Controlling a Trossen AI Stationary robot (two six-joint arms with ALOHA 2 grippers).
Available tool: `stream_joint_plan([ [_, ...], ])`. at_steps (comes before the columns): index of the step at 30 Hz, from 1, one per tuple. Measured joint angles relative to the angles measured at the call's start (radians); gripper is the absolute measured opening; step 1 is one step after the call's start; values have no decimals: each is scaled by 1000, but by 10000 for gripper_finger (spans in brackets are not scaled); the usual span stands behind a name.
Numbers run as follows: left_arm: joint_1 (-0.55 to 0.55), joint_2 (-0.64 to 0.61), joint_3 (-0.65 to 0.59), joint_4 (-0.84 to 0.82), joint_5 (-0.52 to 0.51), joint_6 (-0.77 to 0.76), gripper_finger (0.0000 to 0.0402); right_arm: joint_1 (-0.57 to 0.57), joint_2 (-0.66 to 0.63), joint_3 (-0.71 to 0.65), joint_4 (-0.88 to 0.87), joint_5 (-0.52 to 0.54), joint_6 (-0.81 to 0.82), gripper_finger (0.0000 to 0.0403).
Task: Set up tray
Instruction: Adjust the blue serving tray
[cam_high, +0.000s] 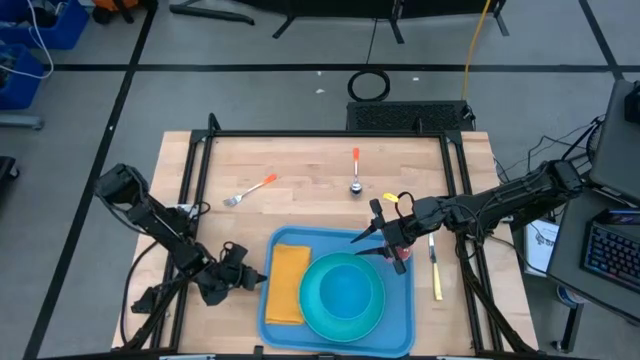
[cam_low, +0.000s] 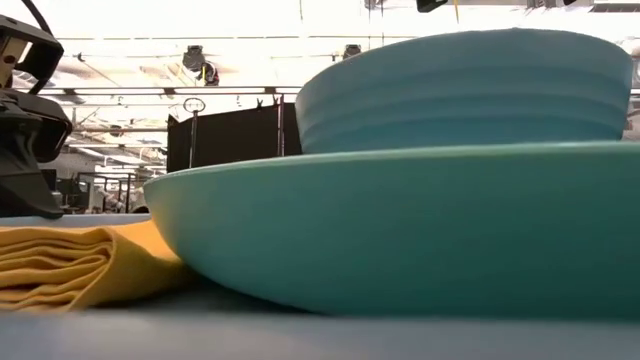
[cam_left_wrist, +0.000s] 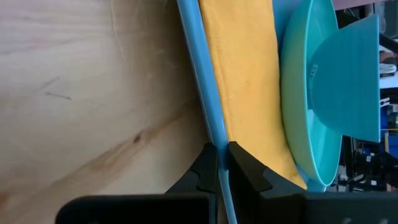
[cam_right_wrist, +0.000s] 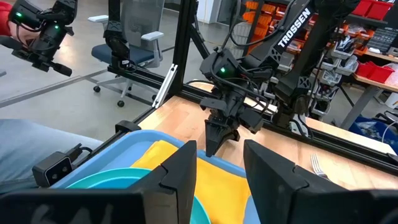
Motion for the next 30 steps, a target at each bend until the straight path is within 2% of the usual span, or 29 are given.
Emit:
stream_joint_plan([
  [30,-53,0,1,-31,-51,-78,12,0,0,0,0,0,0,125],
])
